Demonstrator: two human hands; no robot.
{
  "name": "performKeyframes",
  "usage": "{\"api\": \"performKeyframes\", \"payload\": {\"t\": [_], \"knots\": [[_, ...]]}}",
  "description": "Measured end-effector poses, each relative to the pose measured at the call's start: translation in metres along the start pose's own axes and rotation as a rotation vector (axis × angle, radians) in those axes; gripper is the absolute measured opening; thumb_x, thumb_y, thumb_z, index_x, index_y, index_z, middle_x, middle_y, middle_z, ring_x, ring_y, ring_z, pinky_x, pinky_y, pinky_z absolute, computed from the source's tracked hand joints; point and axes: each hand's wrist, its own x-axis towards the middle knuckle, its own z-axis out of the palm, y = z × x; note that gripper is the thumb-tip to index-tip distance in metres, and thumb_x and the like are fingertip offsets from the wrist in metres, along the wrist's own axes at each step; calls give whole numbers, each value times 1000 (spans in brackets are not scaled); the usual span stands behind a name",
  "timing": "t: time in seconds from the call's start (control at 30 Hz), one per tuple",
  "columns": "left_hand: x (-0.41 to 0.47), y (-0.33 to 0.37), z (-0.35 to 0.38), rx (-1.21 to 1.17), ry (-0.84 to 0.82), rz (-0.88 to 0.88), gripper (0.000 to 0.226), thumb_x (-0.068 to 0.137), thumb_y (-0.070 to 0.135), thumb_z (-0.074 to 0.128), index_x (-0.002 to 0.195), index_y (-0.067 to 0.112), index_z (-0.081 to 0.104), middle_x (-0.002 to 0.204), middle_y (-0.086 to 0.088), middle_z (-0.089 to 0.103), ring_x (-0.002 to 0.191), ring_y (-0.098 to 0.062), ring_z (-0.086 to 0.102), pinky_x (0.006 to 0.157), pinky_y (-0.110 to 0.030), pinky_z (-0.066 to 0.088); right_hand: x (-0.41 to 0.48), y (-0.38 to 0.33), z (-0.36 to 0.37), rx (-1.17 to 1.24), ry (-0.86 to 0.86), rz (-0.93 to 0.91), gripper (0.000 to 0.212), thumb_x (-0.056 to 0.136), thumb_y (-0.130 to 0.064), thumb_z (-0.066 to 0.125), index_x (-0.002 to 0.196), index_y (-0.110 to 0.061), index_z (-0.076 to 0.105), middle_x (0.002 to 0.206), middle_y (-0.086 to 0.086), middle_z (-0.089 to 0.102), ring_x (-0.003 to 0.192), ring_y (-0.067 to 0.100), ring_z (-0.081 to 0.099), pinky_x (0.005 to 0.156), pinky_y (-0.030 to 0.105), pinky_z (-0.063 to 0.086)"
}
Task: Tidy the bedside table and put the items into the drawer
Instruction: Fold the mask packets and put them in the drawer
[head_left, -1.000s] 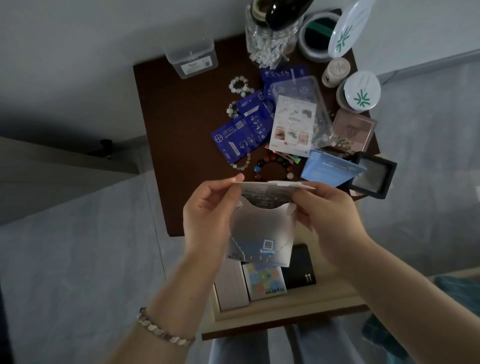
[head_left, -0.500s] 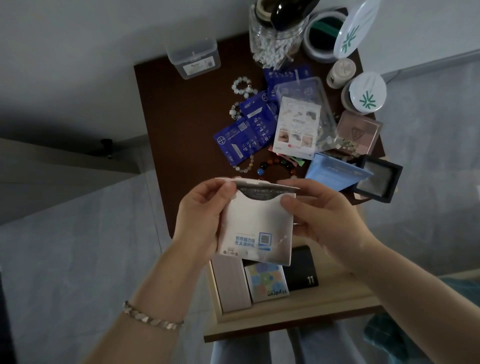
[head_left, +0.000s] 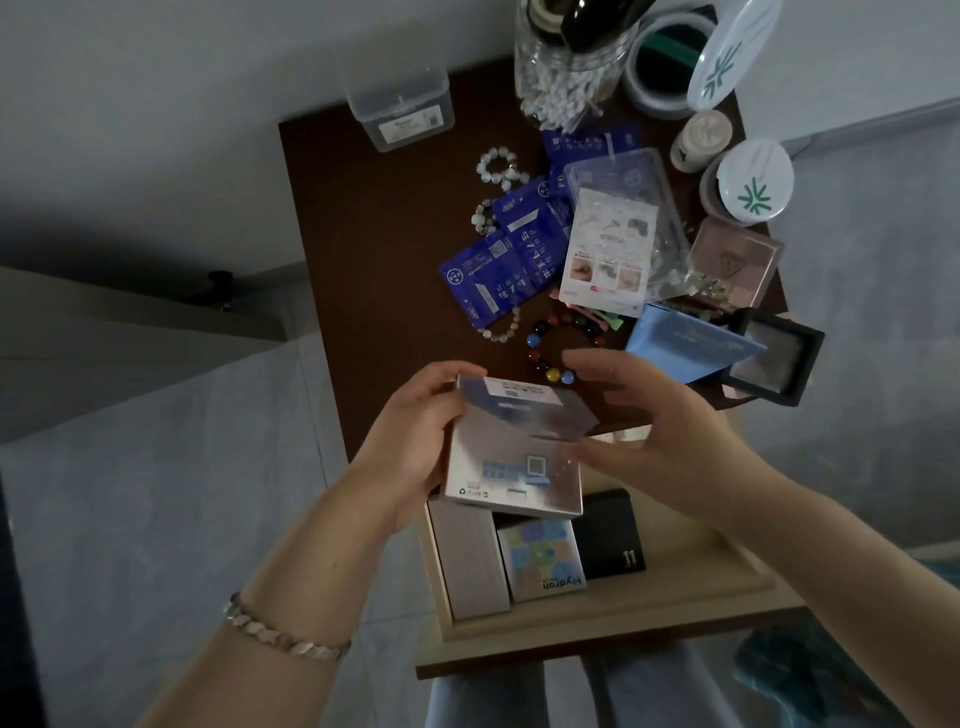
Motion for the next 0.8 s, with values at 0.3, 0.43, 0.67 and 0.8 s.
{"api": "performKeyframes", "payload": {"t": [0.3,0.43,0.67,0.8], "knots": [[-3,-2,8,36,68,29,18,94,15,48,93,28,61,92,-6,68,80,-23,66,69,-37,54,12,-14,-4,-14,103,44,31,90,-35,48,93,-8,63,71,7,61,59,9,51,49,23,36],[-6,-2,15,-33,164,117,23,95,15,46,91,31,62,91,-2,65,76,-17,64,64,-31,54,7,-17,0,-22,31,-82,11,88,-43,43,86,-41,54,82,-16,56,75,-8,52,61,7,40],[-4,4,19,-26,306,209,30,95,18,45,82,36,65,94,3,68,95,-23,65,87,-46,50,-11,-7,12,-142,129,-382,26,86,-33,49,90,-13,65,98,-6,60,94,5,56,73,22,51],[-1,3,20,-158,277,120,19,93,27,49,93,37,66,99,0,67,90,-24,66,80,-41,53,-11,-7,16,-111,188,-285,31,87,-38,42,91,-15,63,94,-11,61,90,3,58,70,24,52]]}}
